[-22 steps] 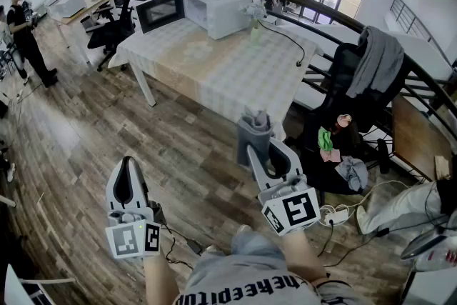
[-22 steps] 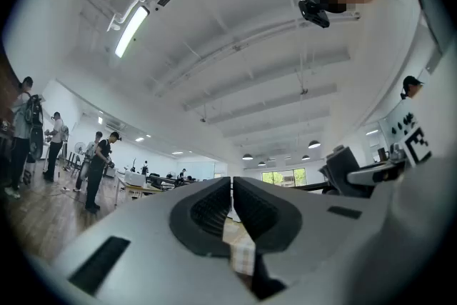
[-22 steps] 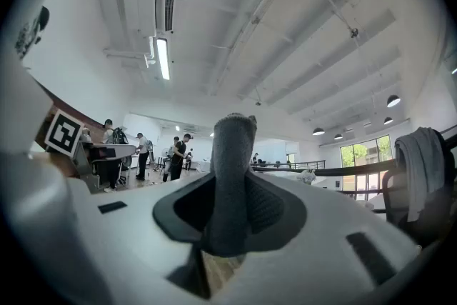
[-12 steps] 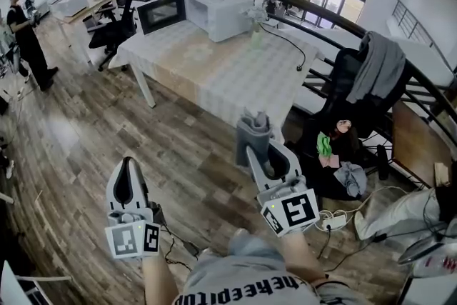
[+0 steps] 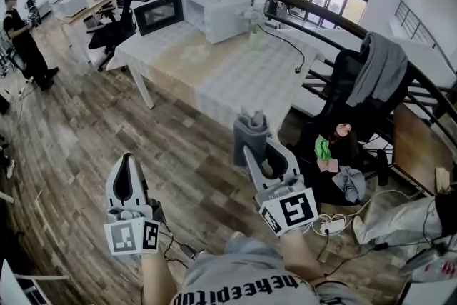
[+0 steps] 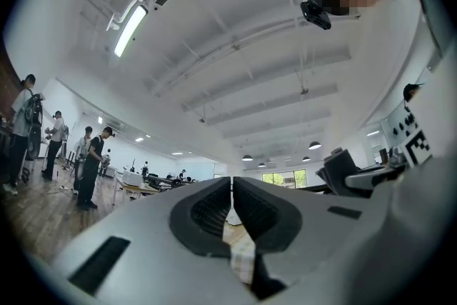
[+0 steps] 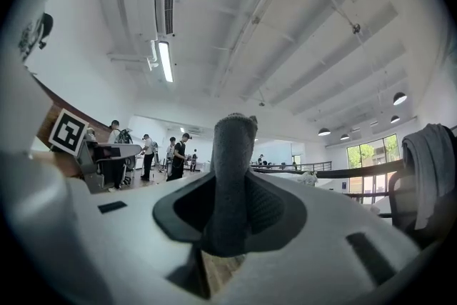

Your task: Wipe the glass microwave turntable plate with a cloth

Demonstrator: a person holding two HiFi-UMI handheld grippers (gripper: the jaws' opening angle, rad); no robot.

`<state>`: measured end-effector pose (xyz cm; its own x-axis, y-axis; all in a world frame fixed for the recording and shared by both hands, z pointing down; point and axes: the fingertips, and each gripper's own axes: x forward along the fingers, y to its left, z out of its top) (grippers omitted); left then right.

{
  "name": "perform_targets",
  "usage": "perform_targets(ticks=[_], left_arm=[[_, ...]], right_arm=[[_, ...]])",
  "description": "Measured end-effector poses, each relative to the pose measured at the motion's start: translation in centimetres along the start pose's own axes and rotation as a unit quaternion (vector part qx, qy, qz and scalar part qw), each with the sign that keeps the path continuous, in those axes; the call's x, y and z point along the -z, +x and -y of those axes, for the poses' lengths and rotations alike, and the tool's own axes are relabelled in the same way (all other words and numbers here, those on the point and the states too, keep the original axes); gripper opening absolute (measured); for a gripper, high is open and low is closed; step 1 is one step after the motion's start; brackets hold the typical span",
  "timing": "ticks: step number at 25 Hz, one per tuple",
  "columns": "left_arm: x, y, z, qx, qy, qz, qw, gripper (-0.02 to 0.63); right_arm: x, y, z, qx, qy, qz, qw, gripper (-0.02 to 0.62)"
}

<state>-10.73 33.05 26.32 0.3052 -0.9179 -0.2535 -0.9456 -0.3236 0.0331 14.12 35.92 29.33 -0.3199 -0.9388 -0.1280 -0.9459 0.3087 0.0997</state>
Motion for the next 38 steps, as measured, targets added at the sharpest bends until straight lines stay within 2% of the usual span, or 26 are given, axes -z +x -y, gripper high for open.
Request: perform_targets(ticks=[9,16,19,27,38], left_arm=[[-0.8,1.6,3.5,0.000,0.013,0.018,0.9998,0.012],[0.0,2.6,4.4,-0.002,0.026,0.013,0.9996,0.012],[0.6,3.8,4.2,0.001,0.020,0.010,0.9997,0.012],[2.1,9.1,1.8,0.007,0.026,0.014,0.9996,0.012],[3.8,18.6,-5.9,0.008,0.025,0.027,0.9993,0.012]], right_arm=[[0.2,-0.2,3.2,-0.026,0.006,0.012,1.000,0.110],[1.5,0.8,3.6,-0.053,0.028,0.015,0.998,0.110],[2.0,2.1,4.0,-0.056,0.035,0.011,0.998,0.110],[3.0,7.5,5.8,-0.039,0.046,0.009,0.998,0.110],[3.9,19.7,5.9,-0.031,0.045,0.021,0.998,0.110]])
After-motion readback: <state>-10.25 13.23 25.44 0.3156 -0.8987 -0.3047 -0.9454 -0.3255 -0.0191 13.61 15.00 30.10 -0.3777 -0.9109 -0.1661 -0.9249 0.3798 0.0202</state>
